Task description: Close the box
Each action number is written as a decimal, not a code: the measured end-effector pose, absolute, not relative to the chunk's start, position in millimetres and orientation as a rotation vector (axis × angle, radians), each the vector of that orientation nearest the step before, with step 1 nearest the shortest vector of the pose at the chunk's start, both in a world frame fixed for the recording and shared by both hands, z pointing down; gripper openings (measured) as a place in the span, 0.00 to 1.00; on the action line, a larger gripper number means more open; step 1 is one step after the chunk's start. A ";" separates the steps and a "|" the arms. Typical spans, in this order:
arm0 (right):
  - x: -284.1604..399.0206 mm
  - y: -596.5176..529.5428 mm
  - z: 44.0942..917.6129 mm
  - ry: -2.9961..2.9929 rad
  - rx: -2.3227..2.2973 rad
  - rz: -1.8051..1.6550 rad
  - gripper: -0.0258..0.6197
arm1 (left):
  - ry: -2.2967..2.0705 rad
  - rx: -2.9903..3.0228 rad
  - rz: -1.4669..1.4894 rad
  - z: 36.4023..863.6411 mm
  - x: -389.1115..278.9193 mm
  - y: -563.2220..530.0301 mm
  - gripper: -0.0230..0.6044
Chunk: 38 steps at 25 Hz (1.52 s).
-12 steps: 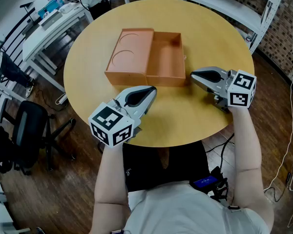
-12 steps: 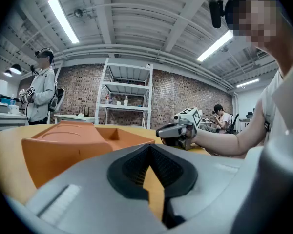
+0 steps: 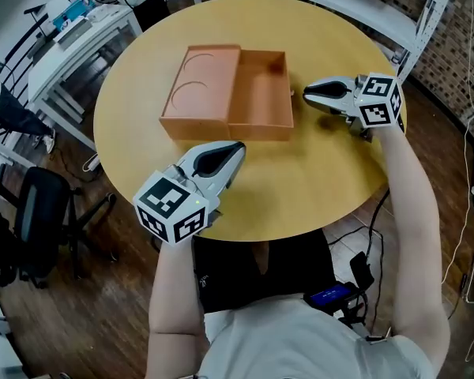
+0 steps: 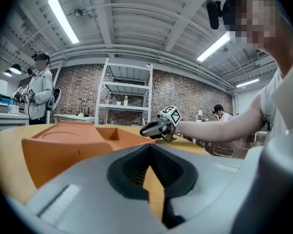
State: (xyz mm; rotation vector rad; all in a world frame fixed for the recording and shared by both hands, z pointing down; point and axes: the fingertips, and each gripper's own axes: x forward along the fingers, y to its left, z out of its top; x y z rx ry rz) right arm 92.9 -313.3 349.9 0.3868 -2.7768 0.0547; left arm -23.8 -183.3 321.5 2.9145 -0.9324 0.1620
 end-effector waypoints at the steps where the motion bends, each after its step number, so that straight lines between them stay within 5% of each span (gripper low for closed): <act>1: 89.9 -315.6 352.4 -2.738 0.363 0.037 0.15 | -0.933 2.915 0.162 321.6 -23.9 -183.4 0.04; 12: 72.8 -342.0 382.9 -2.395 0.232 -0.025 0.22 | -0.928 2.916 0.159 320.7 -24.3 -183.2 0.04; 38: 59.6 -337.9 385.8 -2.373 0.204 0.034 0.16 | -0.934 2.916 0.164 322.8 -20.3 -184.4 0.04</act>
